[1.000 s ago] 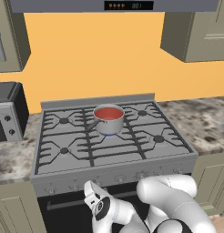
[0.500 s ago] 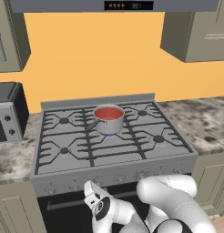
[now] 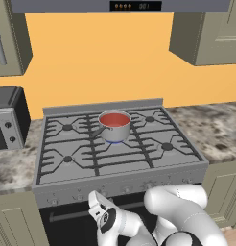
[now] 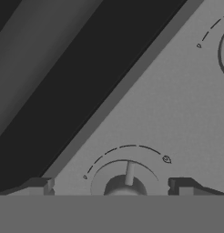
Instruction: Wait until the marinara sauce is simmered to a deep red color and then turn off the stove.
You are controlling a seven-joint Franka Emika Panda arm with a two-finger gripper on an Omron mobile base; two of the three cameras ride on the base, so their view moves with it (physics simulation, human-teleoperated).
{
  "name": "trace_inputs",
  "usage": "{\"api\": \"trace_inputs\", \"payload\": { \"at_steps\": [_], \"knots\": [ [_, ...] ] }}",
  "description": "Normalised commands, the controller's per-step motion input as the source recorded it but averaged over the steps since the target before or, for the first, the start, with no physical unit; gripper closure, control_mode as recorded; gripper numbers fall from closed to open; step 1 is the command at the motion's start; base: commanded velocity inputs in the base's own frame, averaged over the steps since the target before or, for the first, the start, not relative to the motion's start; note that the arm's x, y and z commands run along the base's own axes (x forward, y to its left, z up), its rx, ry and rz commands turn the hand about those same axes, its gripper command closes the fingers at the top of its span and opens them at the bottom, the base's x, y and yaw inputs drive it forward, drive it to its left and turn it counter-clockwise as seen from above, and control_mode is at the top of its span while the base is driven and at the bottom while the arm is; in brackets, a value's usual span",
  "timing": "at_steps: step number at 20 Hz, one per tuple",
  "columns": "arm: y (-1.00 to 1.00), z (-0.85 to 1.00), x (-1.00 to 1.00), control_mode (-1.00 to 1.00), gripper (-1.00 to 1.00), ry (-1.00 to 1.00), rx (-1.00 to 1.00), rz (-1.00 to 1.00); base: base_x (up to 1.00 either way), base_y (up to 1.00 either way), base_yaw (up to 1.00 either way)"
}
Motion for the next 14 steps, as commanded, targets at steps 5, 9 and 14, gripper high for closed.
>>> {"api": "trace_inputs", "payload": {
  "at_steps": [5,9,14],
  "knots": [
    [0.00,0.00,0.00,-1.00,-1.00,0.00,0.00,0.00,0.00,0.00,0.00],
    [0.00,0.00,0.00,-1.00,-1.00,0.00,0.00,0.00,0.00,0.00,0.00],
    [0.00,0.00,0.00,-1.00,-1.00,0.00,0.00,0.00,0.00,0.00,0.00]
  ]
}}
